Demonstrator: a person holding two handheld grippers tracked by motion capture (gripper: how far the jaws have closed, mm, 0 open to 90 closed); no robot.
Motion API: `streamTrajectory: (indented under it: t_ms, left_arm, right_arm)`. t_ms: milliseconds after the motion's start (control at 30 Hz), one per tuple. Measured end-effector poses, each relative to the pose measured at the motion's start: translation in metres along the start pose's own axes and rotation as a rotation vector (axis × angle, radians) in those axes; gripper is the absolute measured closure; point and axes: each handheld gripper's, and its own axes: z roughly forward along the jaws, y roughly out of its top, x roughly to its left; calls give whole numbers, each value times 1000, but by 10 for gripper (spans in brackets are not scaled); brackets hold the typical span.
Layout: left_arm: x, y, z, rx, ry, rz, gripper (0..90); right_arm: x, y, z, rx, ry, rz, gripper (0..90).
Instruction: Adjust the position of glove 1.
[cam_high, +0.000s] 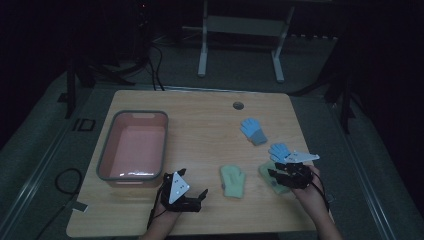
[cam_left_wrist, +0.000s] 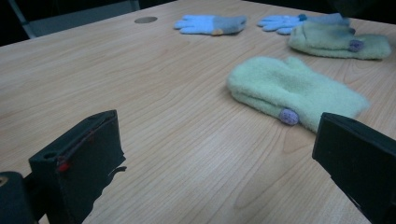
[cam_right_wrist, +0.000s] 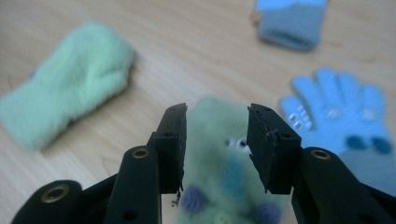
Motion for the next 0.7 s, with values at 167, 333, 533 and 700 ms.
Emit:
streamTrajectory:
  t_ms: [167, 333, 533, 700]
  left_arm:
    - [0, 0, 0, 1, -1, -1, 18]
    - [0, 0, 0, 2, 0, 0, 17]
    - [-1, 0, 1, 3, 3, 2, 18]
    - [0, 0, 0, 2, 1, -1, 18]
  right_arm:
    - [-7, -20, 21, 48, -29, -8, 553]
    - [-7, -34, 24, -39, -21, 26, 590]
    - [-5, -34, 25, -47, -47, 41, 668]
    - [2, -31, 25, -26, -91, 50, 830]
